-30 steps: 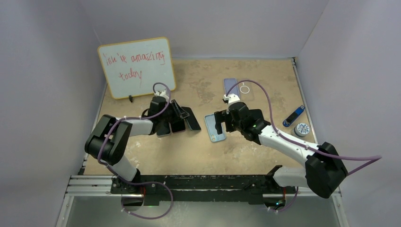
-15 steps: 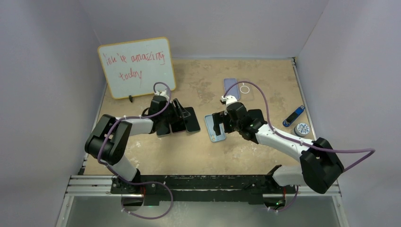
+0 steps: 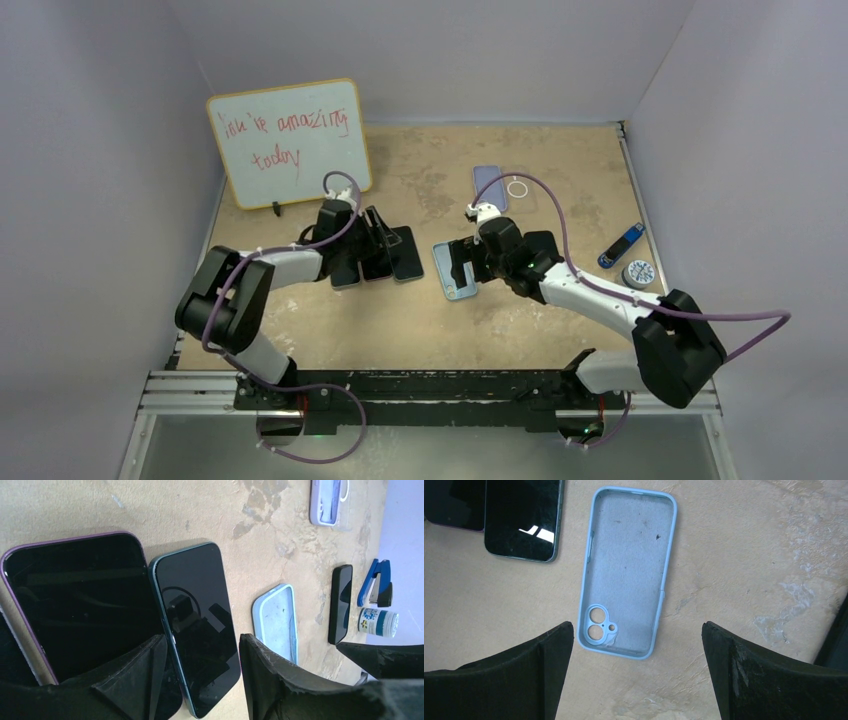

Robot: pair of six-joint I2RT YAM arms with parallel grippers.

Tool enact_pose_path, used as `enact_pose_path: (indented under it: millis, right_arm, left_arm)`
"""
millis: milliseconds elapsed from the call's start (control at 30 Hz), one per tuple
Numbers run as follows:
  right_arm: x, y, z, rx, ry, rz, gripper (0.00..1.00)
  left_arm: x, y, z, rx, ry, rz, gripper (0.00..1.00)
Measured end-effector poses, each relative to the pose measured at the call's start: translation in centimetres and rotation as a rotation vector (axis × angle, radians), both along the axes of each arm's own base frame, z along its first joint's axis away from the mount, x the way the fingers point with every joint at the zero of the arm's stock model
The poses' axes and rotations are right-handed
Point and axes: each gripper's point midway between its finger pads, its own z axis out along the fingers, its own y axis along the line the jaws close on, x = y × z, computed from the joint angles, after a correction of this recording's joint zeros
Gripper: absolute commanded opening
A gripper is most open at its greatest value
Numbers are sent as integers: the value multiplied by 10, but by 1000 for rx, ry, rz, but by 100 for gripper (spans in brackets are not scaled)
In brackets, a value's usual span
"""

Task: Take the phone out of the phone case
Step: Place the phone at the center of the board.

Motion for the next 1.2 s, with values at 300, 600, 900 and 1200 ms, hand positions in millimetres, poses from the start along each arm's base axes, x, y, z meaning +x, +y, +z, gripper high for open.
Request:
enact_pose_path:
  millis: [300,600,900,1200]
  right_arm:
    - [-1,1,-2,3,9,8,99]
    - [-3,2,-4,1,18,12,99]
    - [-3,2,-5,0,20,13,99]
    - [-3,2,-5,0,21,13,99]
  left_arm:
    - [4,3,30,0,-86,3,60]
    - [3,3,3,20,-29,1,60]
    - [12,-2,1,15,-34,-3,60]
    - [15,-10,1,2,-35,-16,60]
